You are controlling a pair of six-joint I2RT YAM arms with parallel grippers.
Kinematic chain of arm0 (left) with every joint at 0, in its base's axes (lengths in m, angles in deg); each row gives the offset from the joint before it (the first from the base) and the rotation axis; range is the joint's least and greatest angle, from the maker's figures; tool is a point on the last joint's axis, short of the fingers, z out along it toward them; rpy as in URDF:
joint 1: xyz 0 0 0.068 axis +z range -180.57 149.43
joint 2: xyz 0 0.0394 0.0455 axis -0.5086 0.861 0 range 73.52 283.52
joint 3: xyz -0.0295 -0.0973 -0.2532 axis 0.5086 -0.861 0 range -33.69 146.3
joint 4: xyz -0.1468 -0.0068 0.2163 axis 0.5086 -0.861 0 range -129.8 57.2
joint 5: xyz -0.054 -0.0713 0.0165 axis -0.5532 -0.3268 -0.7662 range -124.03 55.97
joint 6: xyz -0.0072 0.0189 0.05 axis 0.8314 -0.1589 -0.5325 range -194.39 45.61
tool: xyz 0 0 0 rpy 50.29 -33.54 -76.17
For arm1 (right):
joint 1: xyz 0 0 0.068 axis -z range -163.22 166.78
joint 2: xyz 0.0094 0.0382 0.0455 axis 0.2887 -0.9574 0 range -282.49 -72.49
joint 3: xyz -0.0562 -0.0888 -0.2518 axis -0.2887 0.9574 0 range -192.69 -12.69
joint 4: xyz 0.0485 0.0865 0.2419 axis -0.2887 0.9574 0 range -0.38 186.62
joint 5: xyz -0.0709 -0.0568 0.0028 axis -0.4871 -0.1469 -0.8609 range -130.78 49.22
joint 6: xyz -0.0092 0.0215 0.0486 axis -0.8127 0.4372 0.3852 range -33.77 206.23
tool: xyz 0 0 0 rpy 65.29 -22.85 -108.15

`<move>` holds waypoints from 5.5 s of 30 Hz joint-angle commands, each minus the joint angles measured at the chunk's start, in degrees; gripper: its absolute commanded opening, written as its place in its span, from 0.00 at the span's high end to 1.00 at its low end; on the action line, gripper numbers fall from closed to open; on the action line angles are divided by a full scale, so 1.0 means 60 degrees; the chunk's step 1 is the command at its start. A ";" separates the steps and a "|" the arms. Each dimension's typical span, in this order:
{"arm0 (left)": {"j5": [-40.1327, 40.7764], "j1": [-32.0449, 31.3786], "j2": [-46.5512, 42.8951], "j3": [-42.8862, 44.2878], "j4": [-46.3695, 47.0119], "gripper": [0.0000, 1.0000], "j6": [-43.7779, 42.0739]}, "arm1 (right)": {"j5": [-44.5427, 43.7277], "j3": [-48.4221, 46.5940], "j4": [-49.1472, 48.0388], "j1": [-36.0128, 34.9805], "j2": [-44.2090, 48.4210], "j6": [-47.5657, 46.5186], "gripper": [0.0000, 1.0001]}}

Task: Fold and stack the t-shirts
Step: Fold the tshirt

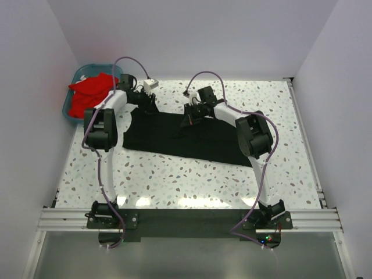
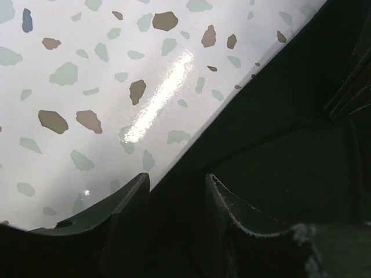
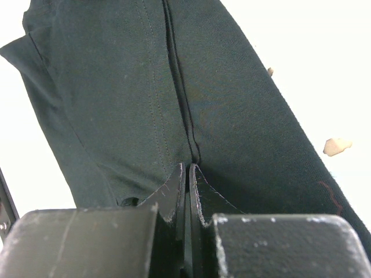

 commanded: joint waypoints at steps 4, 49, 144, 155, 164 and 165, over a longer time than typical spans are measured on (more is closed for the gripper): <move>-0.0236 -0.0033 0.0151 0.0394 -0.0190 0.62 -0.0045 | -0.0177 -0.0166 -0.0024 0.0056 0.0373 -0.0217 1.00; -0.0338 -0.0210 -0.3144 -0.4587 -0.1433 0.64 -0.3824 | -0.0500 -0.0326 -0.0084 0.0217 0.0314 0.0003 1.00; 0.3586 -0.1996 -0.1857 -0.2112 -0.0058 0.46 0.2943 | -0.0220 0.4084 0.4547 -0.1924 0.5178 -0.4949 0.85; 0.3880 -0.1996 -0.0451 -0.0749 -0.0014 0.47 0.2929 | -0.4276 0.1594 0.2276 -0.0530 0.2457 -0.3806 0.90; 0.3982 -0.1938 0.0648 0.0802 -0.0175 0.46 0.2973 | -0.5595 0.0523 0.2056 -0.0178 0.1194 -0.3792 0.92; 0.3982 -0.1938 0.0707 0.0906 -0.0175 0.46 0.2929 | -0.5669 0.0508 0.2027 -0.0149 0.1121 -0.3791 0.92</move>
